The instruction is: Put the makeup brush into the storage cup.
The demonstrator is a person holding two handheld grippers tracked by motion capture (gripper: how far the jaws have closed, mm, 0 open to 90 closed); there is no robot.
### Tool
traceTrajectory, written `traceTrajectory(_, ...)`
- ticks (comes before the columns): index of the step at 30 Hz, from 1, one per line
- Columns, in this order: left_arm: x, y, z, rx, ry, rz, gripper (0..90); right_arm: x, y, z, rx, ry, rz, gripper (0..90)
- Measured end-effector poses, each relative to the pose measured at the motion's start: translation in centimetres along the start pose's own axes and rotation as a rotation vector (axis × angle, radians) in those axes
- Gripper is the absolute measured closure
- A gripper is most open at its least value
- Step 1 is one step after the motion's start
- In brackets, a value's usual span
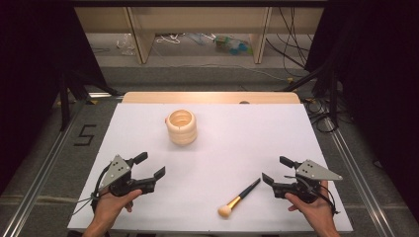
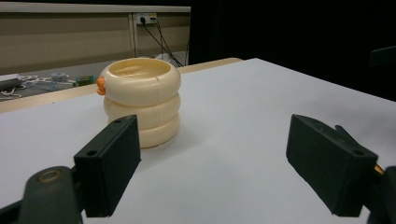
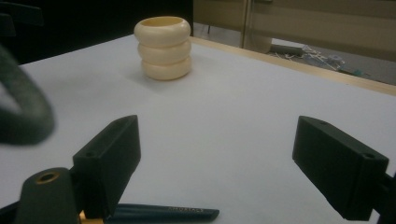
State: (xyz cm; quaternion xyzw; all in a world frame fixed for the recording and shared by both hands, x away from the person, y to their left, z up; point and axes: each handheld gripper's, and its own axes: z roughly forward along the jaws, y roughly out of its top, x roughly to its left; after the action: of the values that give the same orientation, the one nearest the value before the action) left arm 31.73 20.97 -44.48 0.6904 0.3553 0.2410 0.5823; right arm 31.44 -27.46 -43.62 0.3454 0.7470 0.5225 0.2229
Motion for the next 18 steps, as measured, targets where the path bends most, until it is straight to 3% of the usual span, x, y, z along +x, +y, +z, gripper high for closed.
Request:
traceTrajectory(12, -0.08, -0.01, 0.11, 0.008, -0.002, -0.007, 17.7, 0.13, -0.14, 0.39, 0.011, 0.03, -0.015, 16.5)
traceTrajectory(16, -0.05, -0.01, 0.17, 0.012, -0.004, 0.0, 17.7, 0.15, 0.14, 0.39, 0.055, 0.057, -0.043, 15.9)
traceTrajectory(18, -0.04, 0.02, 0.24, 0.01, -0.002, -0.002, 17.7, 0.17, 0.24, 0.65, 0.059, 0.065, -0.081, 15.8)
